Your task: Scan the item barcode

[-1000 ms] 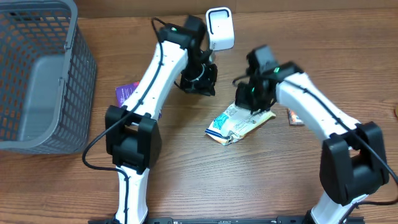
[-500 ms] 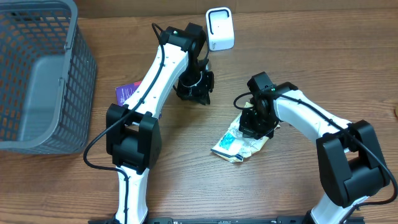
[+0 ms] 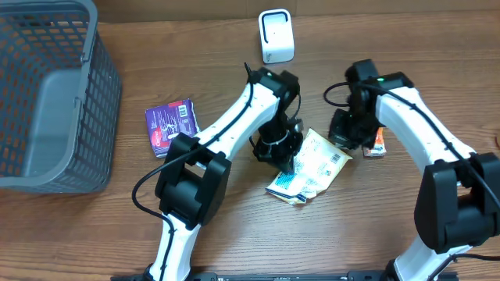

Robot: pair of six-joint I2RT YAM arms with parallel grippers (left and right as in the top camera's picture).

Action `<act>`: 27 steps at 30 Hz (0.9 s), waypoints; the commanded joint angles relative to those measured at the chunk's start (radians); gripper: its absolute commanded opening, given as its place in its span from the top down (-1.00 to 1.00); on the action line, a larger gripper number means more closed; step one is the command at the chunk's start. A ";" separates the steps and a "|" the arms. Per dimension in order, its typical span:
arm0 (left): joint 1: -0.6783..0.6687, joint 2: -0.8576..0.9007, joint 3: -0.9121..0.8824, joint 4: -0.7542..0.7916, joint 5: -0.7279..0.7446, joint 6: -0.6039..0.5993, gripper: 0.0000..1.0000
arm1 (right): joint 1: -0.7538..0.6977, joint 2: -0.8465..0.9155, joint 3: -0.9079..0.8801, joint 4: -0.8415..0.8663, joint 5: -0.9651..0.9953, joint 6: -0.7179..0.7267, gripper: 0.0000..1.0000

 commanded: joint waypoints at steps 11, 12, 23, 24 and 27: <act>0.020 -0.005 -0.280 0.179 -0.186 -0.090 0.91 | -0.015 -0.002 -0.304 0.269 -0.088 -0.007 0.93; 0.034 -0.005 -0.280 0.166 -0.272 -0.130 0.91 | -0.020 -0.003 -0.301 0.265 -0.060 0.015 0.93; 0.245 -0.017 0.035 -0.053 -0.171 -0.075 0.92 | -0.026 -0.003 -0.192 0.216 -0.095 0.060 0.93; 0.245 -0.028 0.060 -0.052 -0.052 -0.014 0.92 | -0.026 -0.003 -0.192 0.220 -0.098 0.062 0.93; 0.207 -0.054 0.072 -0.061 0.175 0.117 0.92 | -0.026 -0.003 -0.192 0.220 -0.097 0.063 0.93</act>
